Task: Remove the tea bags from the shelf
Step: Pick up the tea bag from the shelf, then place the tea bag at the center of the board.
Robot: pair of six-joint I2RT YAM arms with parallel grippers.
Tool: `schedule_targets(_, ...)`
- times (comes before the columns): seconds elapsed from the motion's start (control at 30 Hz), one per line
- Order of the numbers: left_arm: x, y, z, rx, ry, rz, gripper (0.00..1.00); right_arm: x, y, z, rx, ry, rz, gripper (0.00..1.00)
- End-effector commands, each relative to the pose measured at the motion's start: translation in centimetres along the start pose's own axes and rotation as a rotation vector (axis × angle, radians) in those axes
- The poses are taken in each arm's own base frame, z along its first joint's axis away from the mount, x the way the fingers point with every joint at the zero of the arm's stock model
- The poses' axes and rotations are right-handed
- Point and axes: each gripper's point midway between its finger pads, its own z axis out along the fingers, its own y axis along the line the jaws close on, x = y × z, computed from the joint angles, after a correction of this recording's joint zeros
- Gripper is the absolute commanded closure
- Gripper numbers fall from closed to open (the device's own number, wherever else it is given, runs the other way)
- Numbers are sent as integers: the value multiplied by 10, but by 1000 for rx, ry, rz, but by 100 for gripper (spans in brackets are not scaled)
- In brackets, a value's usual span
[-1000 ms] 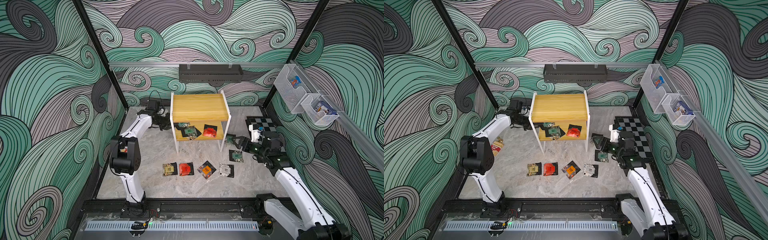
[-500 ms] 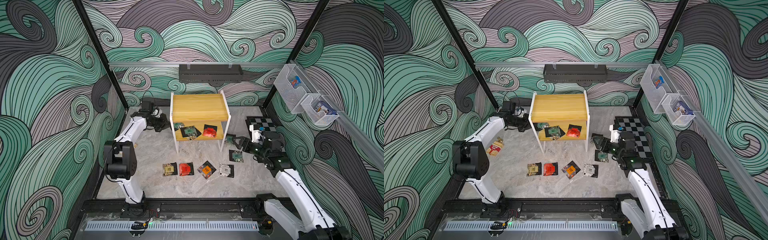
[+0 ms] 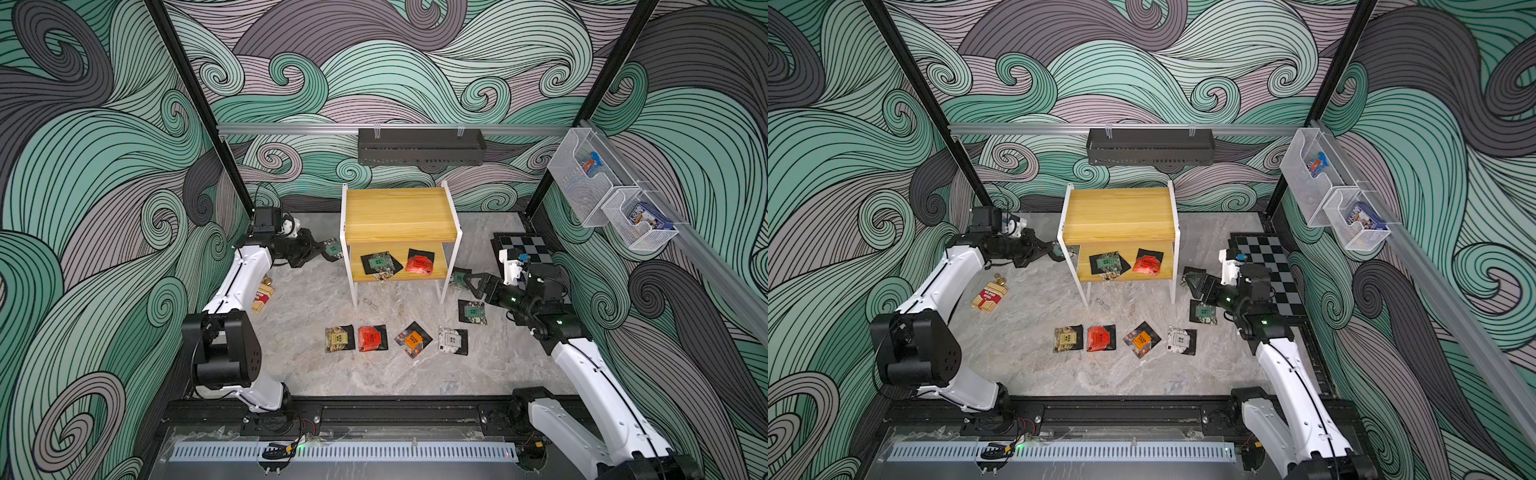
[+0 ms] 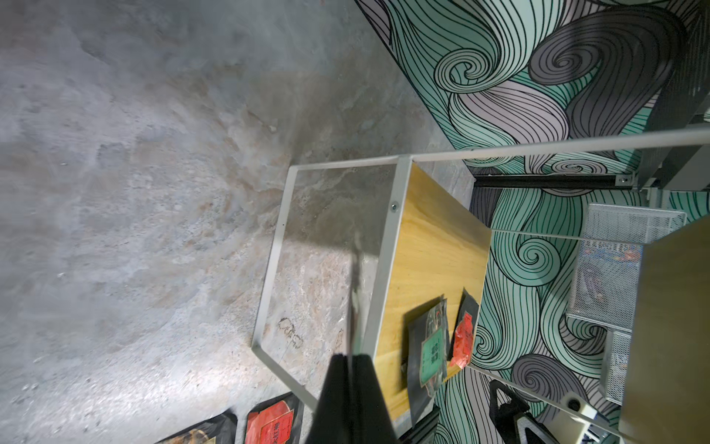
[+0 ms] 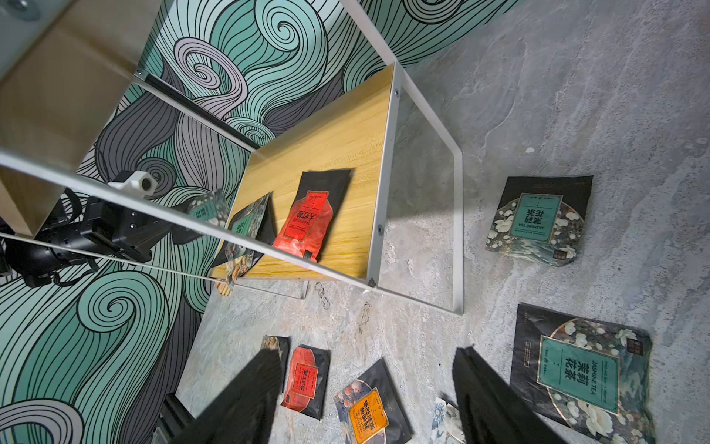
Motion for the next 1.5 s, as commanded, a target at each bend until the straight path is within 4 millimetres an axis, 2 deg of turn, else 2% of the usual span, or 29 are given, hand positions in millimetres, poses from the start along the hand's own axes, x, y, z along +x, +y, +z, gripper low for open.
schedule_targets(0.0, -2, 5, -22, -35, -74, -3, 100, 1, 4, 0, -16, 9, -2, 25)
schedule_targets(0.23, 11, 28, -50, -133, -158, -11, 100, 2, 6, 5, -15, 27, -7, 25)
schedule_targets(0.47, 44, 67, -64, -267, -156, -117, 100, 2, 6, 7, -13, 31, -13, 25)
schedule_targets(0.67, 77, 104, -65, -367, -146, -217, 100, 4, 4, 6, -8, 29, -16, 25)
schedule_targets(0.83, 93, 126, -65, -440, -132, -264, 100, 6, 3, 6, -4, 28, -19, 25)
schedule_targets(1.03, 113, 157, -54, -520, -73, -347, 100, 8, 2, 6, -1, 29, -21, 25)
schedule_targets(1.27, 136, 179, -44, -562, -30, -430, 98, 9, 1, 6, 1, 28, -24, 25)
schedule_targets(1.47, 151, 193, -50, -631, -11, -470, 96, 9, -1, 7, 9, 26, -24, 25)
